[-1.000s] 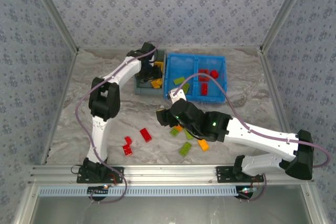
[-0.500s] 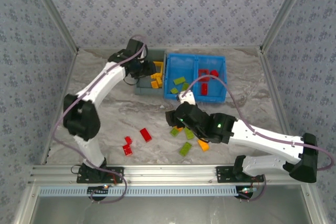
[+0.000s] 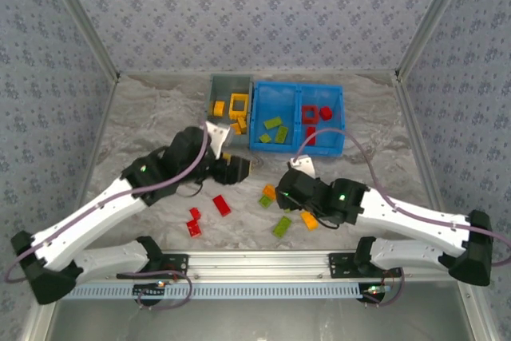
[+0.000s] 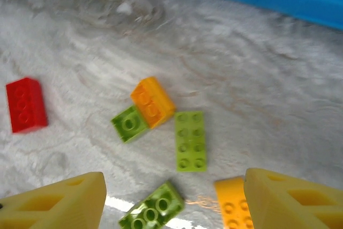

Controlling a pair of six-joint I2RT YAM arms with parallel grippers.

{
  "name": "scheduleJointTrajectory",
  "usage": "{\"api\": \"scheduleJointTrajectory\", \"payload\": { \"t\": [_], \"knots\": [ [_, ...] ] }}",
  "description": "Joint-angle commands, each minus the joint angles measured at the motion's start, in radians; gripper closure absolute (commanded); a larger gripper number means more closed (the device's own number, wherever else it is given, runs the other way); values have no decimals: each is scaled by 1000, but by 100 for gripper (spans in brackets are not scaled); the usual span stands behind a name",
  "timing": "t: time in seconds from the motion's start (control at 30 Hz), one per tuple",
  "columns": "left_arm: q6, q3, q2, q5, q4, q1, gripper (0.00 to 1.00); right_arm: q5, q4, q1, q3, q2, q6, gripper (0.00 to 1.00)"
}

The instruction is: Sort the legos into containers by color

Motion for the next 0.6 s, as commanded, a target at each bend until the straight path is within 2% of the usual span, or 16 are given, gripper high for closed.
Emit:
{"api": "scheduleJointTrajectory", "payload": {
  "t": [0.0,0.07,0.17,0.33,0.47,0.57],
  "knots": [
    [-113,-61,-165,-201,-113,-22,30,-123,157,57,38,134,-87,28],
    [-196,-107,-298,-323,-199,-23,29,-165,241,95,91,261,-143,26],
    [-266,-167,-491,-405,-281,-23,28,-217,283,113,194,437,-205,24],
    [-368,-194,-709,-416,-436,-23,25,-257,249,104,377,670,-237,21],
    [-415,-175,-773,-400,-542,-24,25,-283,211,89,468,809,-233,22],
    [-417,-172,-789,-388,-548,-23,24,-296,207,74,495,870,-229,26]
  ]
}}
